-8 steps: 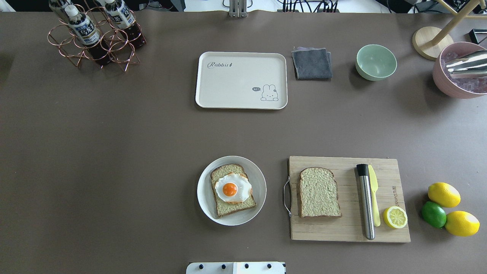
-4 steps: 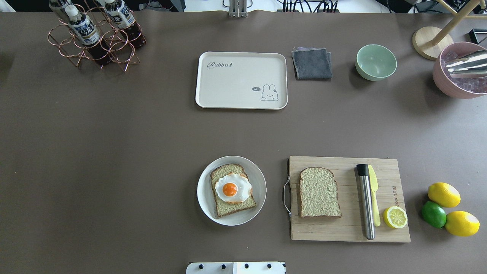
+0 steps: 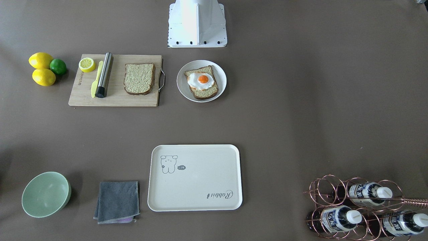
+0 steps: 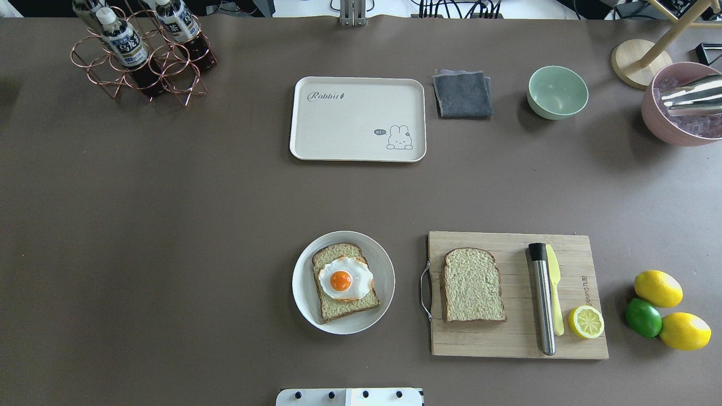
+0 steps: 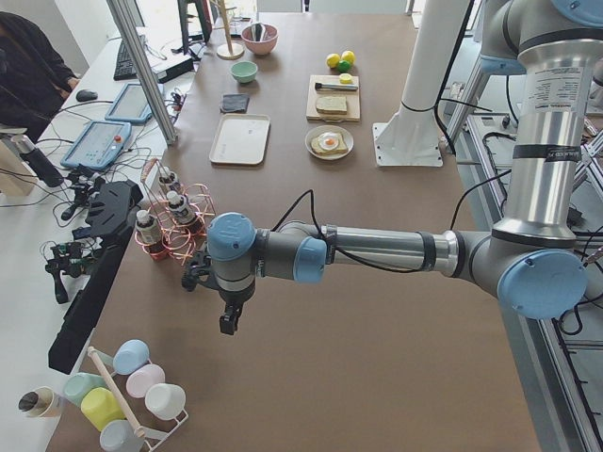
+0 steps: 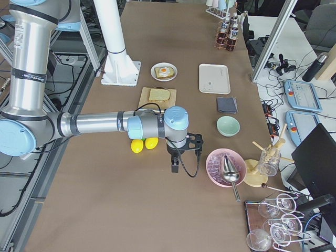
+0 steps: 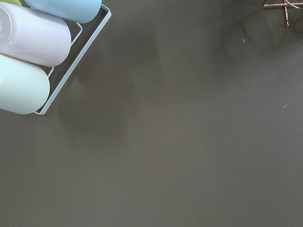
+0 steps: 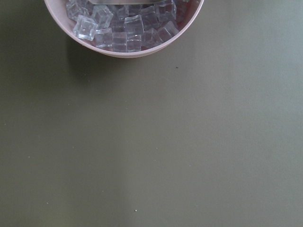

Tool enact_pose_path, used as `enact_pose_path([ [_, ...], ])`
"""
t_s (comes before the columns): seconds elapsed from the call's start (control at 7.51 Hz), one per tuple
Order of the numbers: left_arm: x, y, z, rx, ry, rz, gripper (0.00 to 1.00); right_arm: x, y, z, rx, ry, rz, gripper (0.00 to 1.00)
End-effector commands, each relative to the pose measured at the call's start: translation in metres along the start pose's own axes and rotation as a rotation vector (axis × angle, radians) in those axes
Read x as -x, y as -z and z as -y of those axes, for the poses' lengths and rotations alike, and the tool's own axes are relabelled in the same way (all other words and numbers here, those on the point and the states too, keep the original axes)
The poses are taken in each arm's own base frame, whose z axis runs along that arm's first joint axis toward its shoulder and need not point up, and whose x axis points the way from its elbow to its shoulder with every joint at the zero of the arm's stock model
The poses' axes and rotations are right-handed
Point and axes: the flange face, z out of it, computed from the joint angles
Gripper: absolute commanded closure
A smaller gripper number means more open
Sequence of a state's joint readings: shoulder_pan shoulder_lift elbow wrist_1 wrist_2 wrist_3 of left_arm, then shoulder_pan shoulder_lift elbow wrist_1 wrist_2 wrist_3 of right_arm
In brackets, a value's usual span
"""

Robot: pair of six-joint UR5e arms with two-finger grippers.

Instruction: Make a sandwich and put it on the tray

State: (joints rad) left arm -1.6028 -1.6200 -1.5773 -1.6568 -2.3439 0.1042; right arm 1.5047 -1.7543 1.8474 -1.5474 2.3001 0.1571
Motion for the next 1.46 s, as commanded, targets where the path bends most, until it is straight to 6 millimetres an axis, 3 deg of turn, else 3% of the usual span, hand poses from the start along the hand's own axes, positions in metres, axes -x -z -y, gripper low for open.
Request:
enact_pose_path([
  [0.0,0.007,-0.004,-0.015,0.009,0.016,0.0,0.02,0.002,0.001,0.003,-0.003,0.002,0.0,0.0],
  [0.93,0.014,0.009,-0.018,-0.015,0.032,0.005,0.02,0.014,0.011,0.022,-0.032,0.024,-0.003,0.0],
  [1.33,0.017,0.013,-0.022,-0.021,0.041,0.007,0.02,0.014,0.012,0.021,-0.032,0.025,0.004,0.0],
])
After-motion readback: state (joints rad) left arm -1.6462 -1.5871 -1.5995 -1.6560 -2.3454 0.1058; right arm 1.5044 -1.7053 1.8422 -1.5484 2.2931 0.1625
